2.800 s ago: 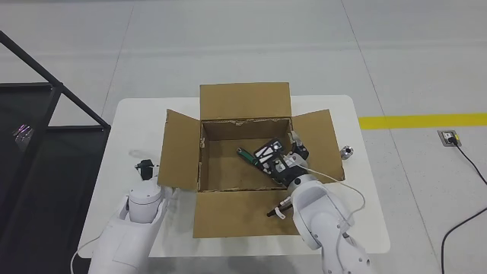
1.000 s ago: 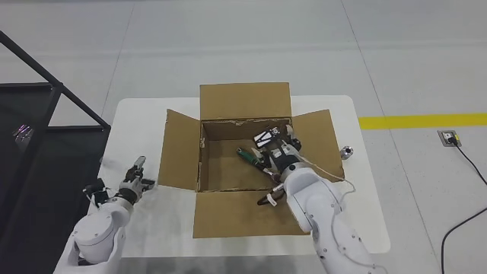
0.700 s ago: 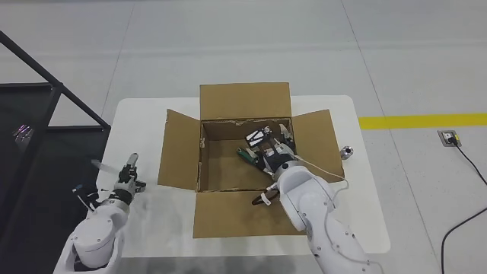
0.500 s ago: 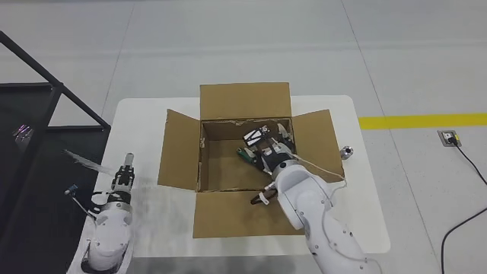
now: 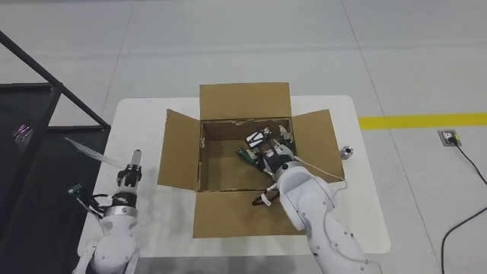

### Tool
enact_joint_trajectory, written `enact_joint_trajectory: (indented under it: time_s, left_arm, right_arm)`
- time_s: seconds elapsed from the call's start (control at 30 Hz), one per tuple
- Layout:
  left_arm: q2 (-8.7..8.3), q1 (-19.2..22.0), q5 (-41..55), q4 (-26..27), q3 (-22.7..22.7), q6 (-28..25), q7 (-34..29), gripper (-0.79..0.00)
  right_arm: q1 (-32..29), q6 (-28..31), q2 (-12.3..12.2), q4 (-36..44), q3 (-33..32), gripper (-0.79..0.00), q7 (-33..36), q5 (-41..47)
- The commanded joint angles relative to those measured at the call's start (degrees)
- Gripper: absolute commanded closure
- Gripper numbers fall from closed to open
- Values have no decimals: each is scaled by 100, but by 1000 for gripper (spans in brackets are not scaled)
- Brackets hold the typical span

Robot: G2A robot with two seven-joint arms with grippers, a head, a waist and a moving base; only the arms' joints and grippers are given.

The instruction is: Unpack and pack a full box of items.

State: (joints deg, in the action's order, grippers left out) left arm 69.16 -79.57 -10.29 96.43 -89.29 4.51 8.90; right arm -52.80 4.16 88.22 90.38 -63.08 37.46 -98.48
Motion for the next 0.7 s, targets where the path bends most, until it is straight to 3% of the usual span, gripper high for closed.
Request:
enact_joint_trajectory:
  time_s: [0.0, 0.13, 0.23, 0.3, 0.5, 0.67]
  left_arm:
    - [4, -121, 163, 131, -122, -279, 11, -785]
    - [12, -318, 353, 299, -289, -770, 23, -785]
    - [21, -445, 460, 377, -370, -1119, 29, -785]
    - [29, -524, 493, 431, -405, -1297, 40, -785]
    - [32, -799, 531, 627, -558, -1870, -114, -785]
    - [42, -897, 577, 764, -672, -2051, -146, -785]
  right_arm:
    - [134, 170, 18, -107, 83, -785, 254, 18]
    - [646, 207, 135, -613, 266, -785, 891, 525]
    - [1240, 197, 269, -1336, 354, -785, 1427, 1310]
    - [1638, 44, 343, -1839, 486, -785, 1812, 1338]
    - [1638, 44, 343, -1839, 486, -785, 1812, 1338]
    - [1570, -3, 355, -1918, 613, -785, 1958, 1160]
